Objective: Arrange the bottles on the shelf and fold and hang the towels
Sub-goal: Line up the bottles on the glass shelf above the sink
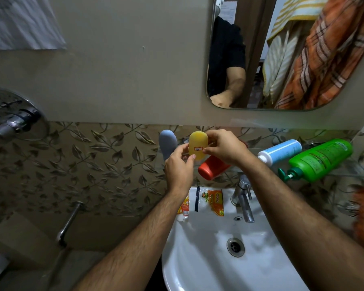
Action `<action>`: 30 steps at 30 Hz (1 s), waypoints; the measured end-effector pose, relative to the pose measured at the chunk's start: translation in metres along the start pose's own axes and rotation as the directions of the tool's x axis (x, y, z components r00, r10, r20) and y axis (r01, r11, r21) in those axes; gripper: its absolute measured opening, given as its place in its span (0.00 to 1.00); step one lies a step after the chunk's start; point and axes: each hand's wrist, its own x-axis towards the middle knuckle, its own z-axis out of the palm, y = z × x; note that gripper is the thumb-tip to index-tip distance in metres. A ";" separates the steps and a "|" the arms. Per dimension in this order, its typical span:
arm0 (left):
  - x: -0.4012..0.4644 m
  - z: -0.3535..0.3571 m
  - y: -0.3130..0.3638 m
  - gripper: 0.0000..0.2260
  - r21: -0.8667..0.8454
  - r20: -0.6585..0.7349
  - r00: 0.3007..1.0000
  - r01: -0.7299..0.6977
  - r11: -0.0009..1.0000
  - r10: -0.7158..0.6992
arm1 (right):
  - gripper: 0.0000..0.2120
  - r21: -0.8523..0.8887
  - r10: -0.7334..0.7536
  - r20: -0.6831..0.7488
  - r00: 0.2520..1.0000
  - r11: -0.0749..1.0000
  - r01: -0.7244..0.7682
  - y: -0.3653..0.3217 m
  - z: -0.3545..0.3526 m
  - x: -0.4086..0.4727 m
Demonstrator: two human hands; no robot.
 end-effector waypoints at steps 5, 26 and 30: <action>-0.001 -0.002 -0.001 0.16 -0.008 -0.011 1.000 0.004 1.000 -0.004 | 0.19 0.000 0.002 0.018 1.000 1.000 -0.002 -0.004 0.000 -0.001; -0.034 -0.001 -0.034 0.28 0.300 0.245 0.870 -0.487 0.820 0.427 | 0.22 -0.256 -0.004 -0.063 0.998 0.967 -0.012 0.034 -0.001 -0.048; -0.031 -0.002 -0.028 0.25 0.329 0.204 0.840 -0.543 0.773 0.503 | 0.22 -0.248 -0.078 -0.077 0.994 0.967 0.057 0.037 0.004 -0.056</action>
